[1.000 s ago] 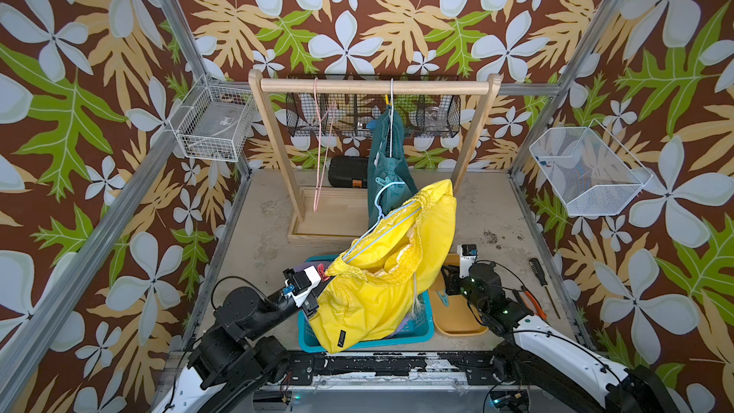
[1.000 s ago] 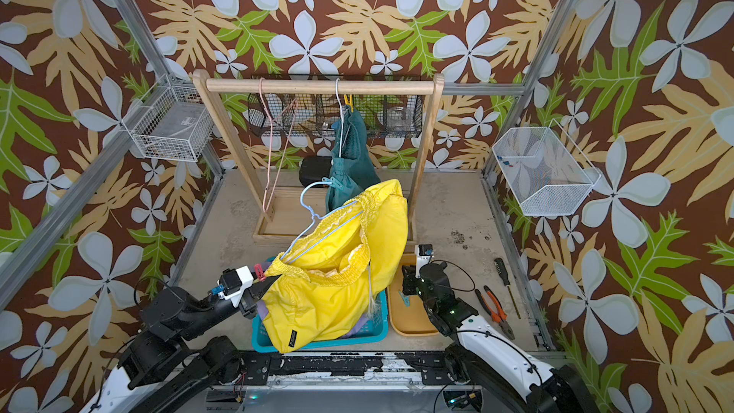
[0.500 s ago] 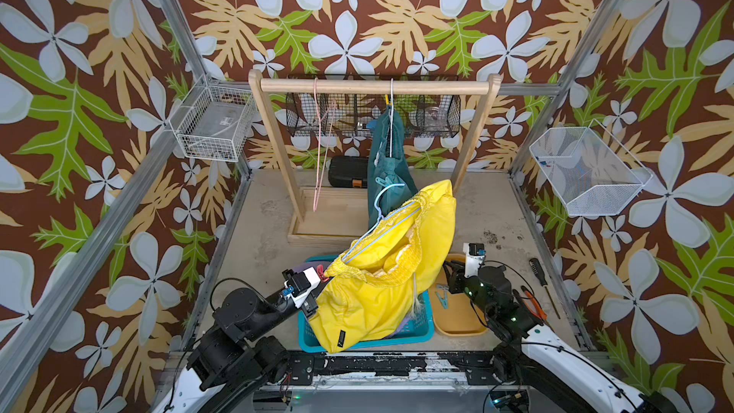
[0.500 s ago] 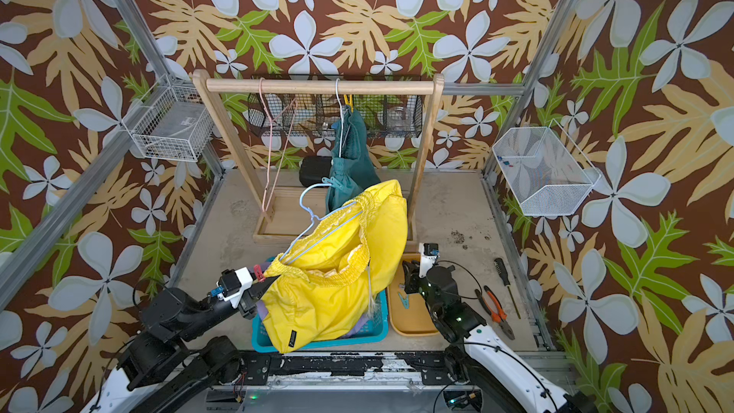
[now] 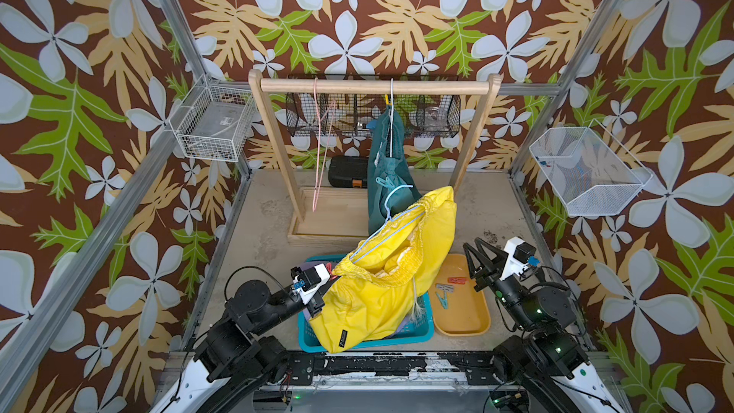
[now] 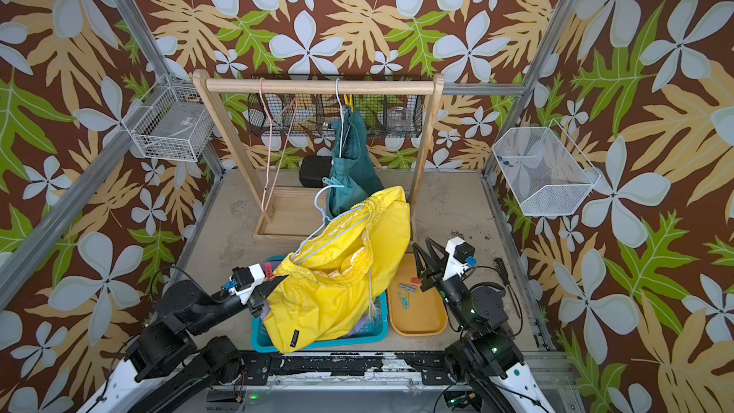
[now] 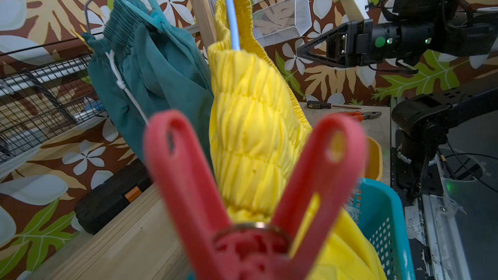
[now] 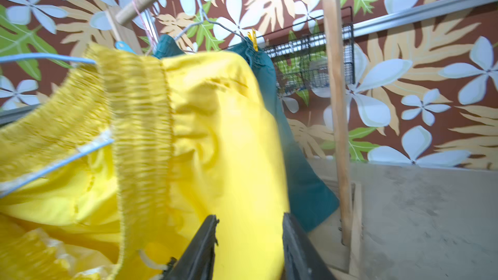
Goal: Remove the clothespins securing shorts to the hanger
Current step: Place the clothespin in the storage box, then remove the clothespin from the hanger.
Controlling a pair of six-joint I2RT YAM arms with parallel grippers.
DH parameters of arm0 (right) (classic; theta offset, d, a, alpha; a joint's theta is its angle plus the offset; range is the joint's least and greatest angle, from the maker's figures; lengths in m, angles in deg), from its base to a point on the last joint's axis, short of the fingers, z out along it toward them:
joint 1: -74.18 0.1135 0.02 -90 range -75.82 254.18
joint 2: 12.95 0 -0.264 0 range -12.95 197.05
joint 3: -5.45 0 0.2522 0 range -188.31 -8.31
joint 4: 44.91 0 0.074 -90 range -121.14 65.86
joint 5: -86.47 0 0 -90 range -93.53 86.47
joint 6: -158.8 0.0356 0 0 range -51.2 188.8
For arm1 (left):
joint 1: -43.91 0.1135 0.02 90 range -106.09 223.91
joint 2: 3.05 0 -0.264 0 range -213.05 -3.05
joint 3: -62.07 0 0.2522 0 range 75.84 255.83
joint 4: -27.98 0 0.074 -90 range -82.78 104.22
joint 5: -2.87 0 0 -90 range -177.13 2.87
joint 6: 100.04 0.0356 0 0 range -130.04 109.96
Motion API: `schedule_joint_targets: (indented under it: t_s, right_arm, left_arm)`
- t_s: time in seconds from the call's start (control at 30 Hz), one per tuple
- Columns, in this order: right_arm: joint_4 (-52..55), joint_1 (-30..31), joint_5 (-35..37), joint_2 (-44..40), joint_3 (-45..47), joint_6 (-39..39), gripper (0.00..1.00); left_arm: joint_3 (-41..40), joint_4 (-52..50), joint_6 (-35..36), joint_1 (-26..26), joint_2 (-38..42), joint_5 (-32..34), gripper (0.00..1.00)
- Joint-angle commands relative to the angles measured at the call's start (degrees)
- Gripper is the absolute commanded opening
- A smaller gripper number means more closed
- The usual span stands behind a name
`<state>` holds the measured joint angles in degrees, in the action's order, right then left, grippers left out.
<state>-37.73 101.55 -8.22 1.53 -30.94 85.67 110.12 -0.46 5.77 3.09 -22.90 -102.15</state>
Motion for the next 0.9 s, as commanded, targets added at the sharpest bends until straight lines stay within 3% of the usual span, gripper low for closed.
schedule_joint_targets:
  t_s: [0.0,0.2,0.47,0.7,0.87]
  right_arm:
    - [-4.7,0.0,-8.1,-0.4,0.1,-1.7,0.43]
    - [-14.6,0.0,-16.0,0.8,1.4,0.7,0.42]
    - [-16.1,0.0,-18.6,6.8,-4.5,-0.6,0.41]
    - [-13.7,1.8,-16.5,13.0,-10.2,-3.2,0.37]
    - [-9.9,10.7,-6.3,15.0,-12.7,-9.1,0.37]
  left_arm:
    - [0.9,0.9,-1.5,0.0,-1.5,-3.4,0.00]
    - [1.4,0.0,-2.2,0.0,-4.4,-5.5,0.00]
    - [1.8,0.1,-2.7,0.1,-6.2,-6.4,0.00]
    - [2.0,0.2,-3.2,0.0,-6.8,-6.3,0.00]
    - [1.9,0.1,-3.2,0.1,-6.7,-5.8,0.00]
